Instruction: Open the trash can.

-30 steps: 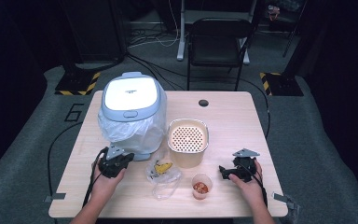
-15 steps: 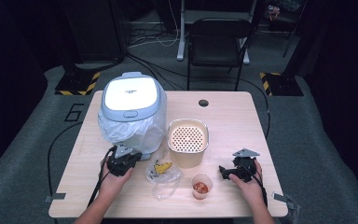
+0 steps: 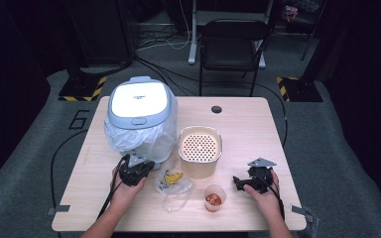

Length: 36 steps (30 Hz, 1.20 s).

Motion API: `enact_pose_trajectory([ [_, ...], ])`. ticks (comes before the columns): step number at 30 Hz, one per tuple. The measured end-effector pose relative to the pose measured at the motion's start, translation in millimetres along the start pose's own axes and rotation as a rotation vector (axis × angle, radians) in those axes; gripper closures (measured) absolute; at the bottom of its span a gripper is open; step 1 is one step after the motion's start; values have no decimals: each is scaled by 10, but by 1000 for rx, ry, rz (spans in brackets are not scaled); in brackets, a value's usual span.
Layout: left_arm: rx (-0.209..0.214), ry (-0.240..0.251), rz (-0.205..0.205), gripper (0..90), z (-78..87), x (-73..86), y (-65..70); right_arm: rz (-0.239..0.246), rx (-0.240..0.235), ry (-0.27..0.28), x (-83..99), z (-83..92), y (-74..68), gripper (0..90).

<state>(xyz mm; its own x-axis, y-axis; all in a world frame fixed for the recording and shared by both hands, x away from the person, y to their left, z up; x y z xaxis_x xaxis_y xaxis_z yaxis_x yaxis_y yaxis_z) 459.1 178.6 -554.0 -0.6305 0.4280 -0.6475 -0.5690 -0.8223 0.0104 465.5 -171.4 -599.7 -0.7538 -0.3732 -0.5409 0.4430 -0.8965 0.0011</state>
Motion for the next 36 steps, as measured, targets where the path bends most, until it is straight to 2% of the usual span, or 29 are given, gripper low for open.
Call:
enact_pose_trajectory([
  [2,-23,-2,-16,900,-16,3,-10,0,0,0,0,0,0,0],
  [3,-44,-11,-23,900,-29,17,-11,0,0,0,0,0,0,0],
  [4,-83,-10,-46,900,-37,19,-35,0,0,0,0,0,0,0],
  [10,-129,-12,-71,900,-88,50,-41,0,0,0,0,0,0,0],
  [12,-150,-29,-138,900,-73,49,-78,0,0,0,0,0,0,0],
  [14,-163,-25,-143,900,-81,53,-64,0,0,0,0,0,0,0],
  [16,-183,-31,-175,900,-75,62,-64,0,0,0,0,0,0,0],
  [17,-187,-26,-177,900,-78,61,-57,0,0,0,0,0,0,0],
  [23,-266,-13,-224,885,-82,63,-52,0,0,0,0,0,0,0],
  [26,-270,-27,-259,899,-89,82,-37,0,0,0,0,0,0,0],
  [30,-294,-27,-272,900,-95,87,-33,0,0,0,0,0,0,0],
  [33,-304,-1,-271,900,-113,103,-17,0,0,-1,1,1,0,0],
  [36,-311,12,-289,900,-119,119,-16,0,-1,-1,1,1,-1,0],
])
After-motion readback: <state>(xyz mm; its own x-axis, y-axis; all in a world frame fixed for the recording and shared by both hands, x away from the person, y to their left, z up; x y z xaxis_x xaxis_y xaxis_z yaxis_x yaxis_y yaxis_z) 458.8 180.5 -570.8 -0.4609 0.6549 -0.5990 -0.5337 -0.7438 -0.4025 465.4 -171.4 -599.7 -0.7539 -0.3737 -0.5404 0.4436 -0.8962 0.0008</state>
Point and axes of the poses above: each handheld gripper's, and its own axes: z roughly backward along the jaws, x roughly out of its underside, y roughly to its right, the point moved 10 cm from there along -z, roughly forward along the jaws, and after that the axes turned 13 degrees about -y, right-handed, at the moved point
